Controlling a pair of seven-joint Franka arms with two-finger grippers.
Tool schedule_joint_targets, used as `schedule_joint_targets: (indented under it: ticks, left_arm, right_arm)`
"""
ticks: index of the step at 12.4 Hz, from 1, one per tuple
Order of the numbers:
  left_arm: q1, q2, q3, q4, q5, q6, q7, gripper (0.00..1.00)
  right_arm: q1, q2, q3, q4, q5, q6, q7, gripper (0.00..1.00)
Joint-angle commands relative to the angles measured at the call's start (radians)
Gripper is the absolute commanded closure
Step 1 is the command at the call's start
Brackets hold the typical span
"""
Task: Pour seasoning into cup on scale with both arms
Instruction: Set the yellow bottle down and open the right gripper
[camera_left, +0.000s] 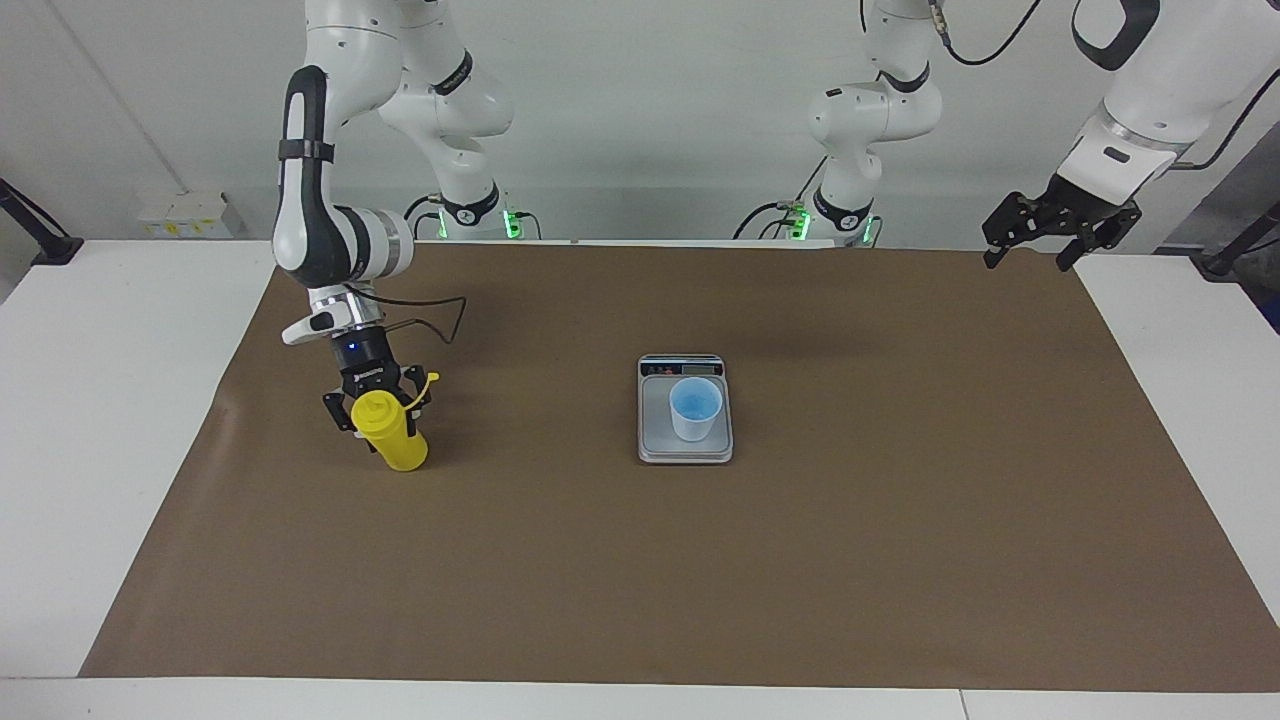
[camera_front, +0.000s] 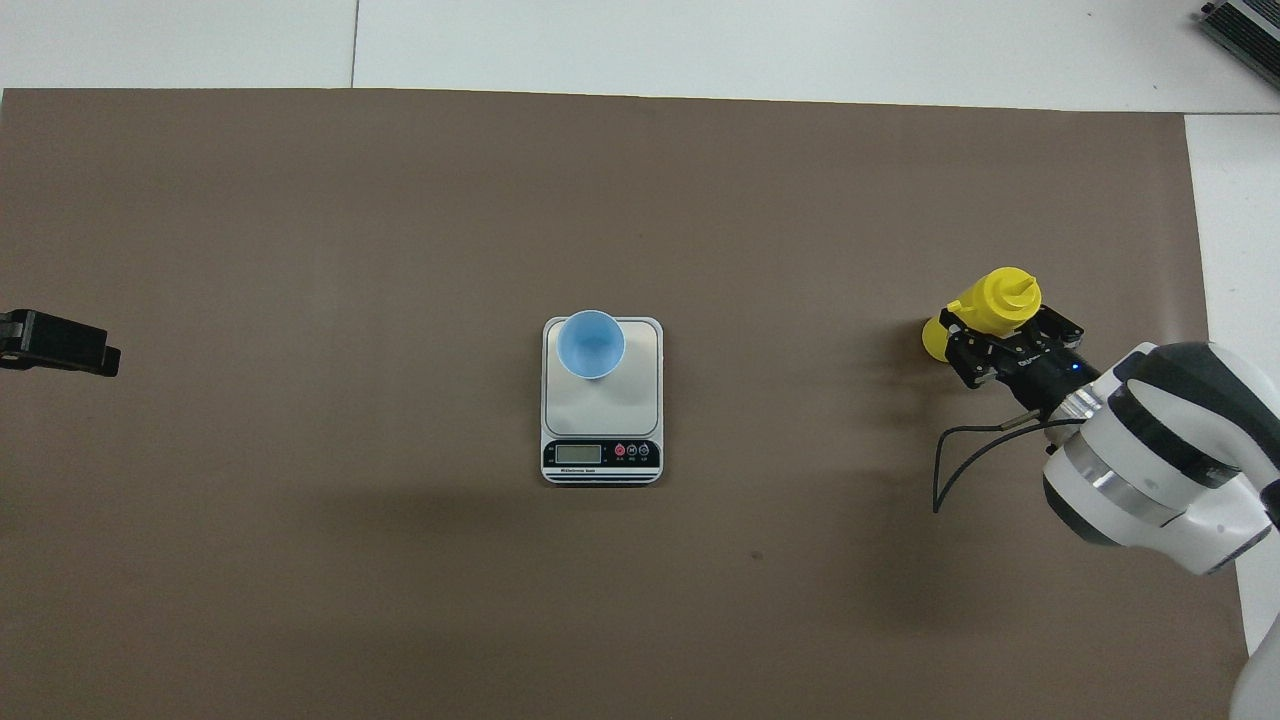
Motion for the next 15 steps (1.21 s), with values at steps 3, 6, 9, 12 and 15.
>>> schedule_joint_targets:
  ticks: [3,6,9,12,15]
  left_arm:
    - [-0.001,-0.014,0.002,-0.017,-0.001,-0.003,-0.011,0.0]
    - [-0.001,-0.014,0.002,-0.017,-0.001,-0.003,-0.011,0.0]
    - [-0.001,-0.014,0.002,-0.017,-0.001,-0.003,-0.011,0.0]
    - [-0.001,-0.014,0.002,-0.017,-0.001,-0.003,-0.011,0.0]
    - [-0.001,-0.014,0.002,-0.017,-0.001,-0.003,-0.011,0.0]
  right_arm:
    - [-0.033,-0.046,0.013,-0.06,0.032,-0.025,-0.036,0.0]
    - [-0.031,-0.082,0.011,-0.088,0.028,-0.01,-0.035,0.0]
    - [-0.031,-0.088,0.011,-0.096,0.008,0.039,-0.041,0.0]
    - [-0.008,-0.115,0.011,-0.099,-0.053,0.087,-0.041,0.0]
    - [-0.005,-0.137,0.011,-0.117,-0.136,0.088,-0.039,0.0]
